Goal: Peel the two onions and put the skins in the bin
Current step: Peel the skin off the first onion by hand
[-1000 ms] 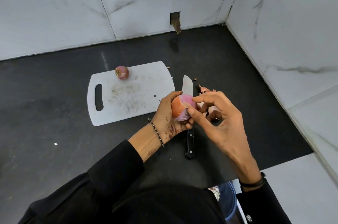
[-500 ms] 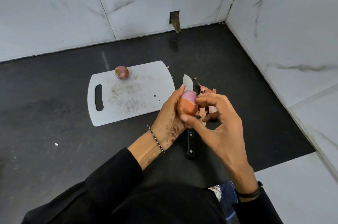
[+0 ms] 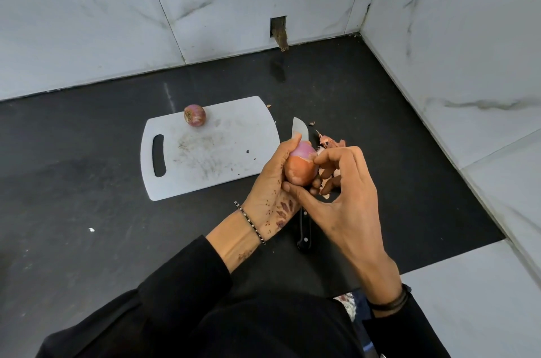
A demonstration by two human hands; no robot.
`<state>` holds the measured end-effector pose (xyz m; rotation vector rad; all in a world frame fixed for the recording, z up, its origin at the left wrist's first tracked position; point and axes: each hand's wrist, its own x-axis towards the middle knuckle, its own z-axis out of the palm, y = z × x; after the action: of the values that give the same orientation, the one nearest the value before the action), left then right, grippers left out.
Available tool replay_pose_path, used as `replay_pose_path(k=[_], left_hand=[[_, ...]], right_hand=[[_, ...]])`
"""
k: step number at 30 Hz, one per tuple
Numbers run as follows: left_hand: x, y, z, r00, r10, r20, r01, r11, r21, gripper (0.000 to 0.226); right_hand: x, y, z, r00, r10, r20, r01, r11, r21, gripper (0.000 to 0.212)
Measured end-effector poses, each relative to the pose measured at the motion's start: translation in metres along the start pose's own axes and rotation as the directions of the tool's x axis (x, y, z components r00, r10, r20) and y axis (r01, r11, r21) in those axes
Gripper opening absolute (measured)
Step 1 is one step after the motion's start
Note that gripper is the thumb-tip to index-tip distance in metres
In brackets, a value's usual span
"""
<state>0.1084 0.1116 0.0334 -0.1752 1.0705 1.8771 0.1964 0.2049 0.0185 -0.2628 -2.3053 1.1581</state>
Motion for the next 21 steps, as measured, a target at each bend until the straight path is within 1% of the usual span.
replay_pose_path(k=[4, 8, 10, 11, 13, 14, 15, 17, 21], left_hand=[[-0.001, -0.001, 0.001, 1.0, -0.004, -0.007, 0.004, 0.999, 0.05, 0.041], [0.0, -0.002, 0.001, 1.0, -0.003, 0.024, 0.002, 0.999, 0.05, 0.046], [0.001, -0.001, 0.0, 0.999, -0.012, 0.045, 0.01, 0.999, 0.035, 0.047], [0.002, -0.001, -0.001, 0.999, -0.018, 0.051, 0.017, 1.0, 0.024, 0.047], [0.002, 0.0, -0.002, 0.998, -0.032, 0.054, 0.033, 0.999, -0.003, 0.043], [0.003, 0.0, -0.002, 0.998, -0.034, 0.047, 0.035, 0.999, -0.014, 0.041], [0.003, 0.001, -0.003, 0.999, -0.03, 0.036, 0.031, 0.999, -0.022, 0.039], [0.004, 0.003, -0.003, 1.0, -0.016, 0.013, 0.016, 1.0, -0.011, 0.038], [0.007, 0.004, -0.003, 0.999, 0.038, -0.002, -0.038, 0.999, 0.037, 0.034]], right_hand=[[0.002, 0.0, -0.002, 0.999, 0.042, 0.031, -0.043, 0.999, 0.028, 0.045], [0.001, -0.001, -0.001, 0.999, 0.024, 0.041, -0.025, 0.999, 0.029, 0.034], [0.001, -0.003, -0.001, 0.999, 0.034, 0.039, -0.035, 0.999, 0.037, 0.036], [0.002, -0.003, -0.002, 0.997, 0.073, 0.038, -0.075, 0.996, 0.057, 0.04], [0.004, -0.005, -0.006, 0.979, 0.197, 0.045, -0.201, 0.971, 0.132, 0.048], [0.004, -0.005, -0.007, 0.97, 0.238, 0.049, -0.243, 0.956, 0.164, 0.051], [0.005, -0.006, -0.009, 0.967, 0.25, 0.049, -0.255, 0.951, 0.176, 0.051], [0.004, -0.006, -0.011, 0.973, 0.227, 0.039, -0.23, 0.961, 0.155, 0.044], [0.001, -0.003, -0.013, 0.983, 0.185, -0.013, -0.18, 0.969, 0.172, 0.02]])
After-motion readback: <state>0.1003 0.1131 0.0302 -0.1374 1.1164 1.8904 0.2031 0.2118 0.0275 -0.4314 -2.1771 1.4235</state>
